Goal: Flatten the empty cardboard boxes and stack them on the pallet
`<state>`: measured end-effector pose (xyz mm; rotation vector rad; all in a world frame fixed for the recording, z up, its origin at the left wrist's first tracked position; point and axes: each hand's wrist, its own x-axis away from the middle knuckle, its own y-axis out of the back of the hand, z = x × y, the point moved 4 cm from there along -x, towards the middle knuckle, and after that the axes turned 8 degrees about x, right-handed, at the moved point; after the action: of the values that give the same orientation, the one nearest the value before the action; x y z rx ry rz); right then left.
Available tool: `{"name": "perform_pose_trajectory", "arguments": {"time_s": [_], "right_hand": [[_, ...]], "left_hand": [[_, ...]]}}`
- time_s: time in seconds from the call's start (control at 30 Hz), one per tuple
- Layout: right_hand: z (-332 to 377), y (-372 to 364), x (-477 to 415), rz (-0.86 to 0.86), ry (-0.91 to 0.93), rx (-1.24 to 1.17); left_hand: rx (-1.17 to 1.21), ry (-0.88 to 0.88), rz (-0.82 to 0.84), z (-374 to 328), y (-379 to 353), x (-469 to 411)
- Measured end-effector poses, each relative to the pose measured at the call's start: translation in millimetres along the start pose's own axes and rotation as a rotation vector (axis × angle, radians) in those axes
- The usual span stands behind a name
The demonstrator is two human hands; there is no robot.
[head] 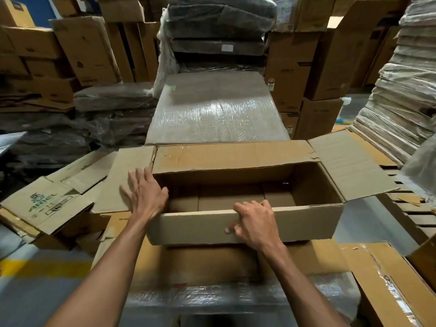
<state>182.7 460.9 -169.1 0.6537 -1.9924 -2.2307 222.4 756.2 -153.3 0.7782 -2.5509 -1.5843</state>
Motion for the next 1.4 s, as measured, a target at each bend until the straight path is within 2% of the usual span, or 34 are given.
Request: {"name": "perform_pose_trajectory", "arguments": {"time_s": [0.13, 0.33, 0.5, 0.6, 0.87, 1.0, 1.07, 1.4], "right_hand": [[1, 1, 2, -0.017, -0.008, 0.000], [3, 4, 0, 0.026, -0.025, 0.003], [8, 22, -11, 0.222, -0.051, -0.062], [10, 27, -27, 0.387, -0.077, -0.232], [24, -2, -88, 0.405, -0.239, -0.681], [36, 10, -107, 0.041, -0.153, -0.542], [33, 18, -126, -0.038, -0.101, -0.425], [4, 13, -199, 0.104, -0.045, 0.098]], "left_hand": [[0.020, 0.127, 0.091, 9, -3, -3], [0.064, 0.122, 0.125, 8, 6, -4], [0.109, 0.146, 0.146, 7, 11, -2], [0.092, 0.160, 0.147, 3, 12, 1], [0.095, 0.140, 0.122, 10, 9, 6], [0.066, 0.152, 0.085, 16, 7, 8], [0.035, 0.179, 0.058, 16, 6, 9], [-0.008, 0.161, 0.069, 13, 3, 10]]}}
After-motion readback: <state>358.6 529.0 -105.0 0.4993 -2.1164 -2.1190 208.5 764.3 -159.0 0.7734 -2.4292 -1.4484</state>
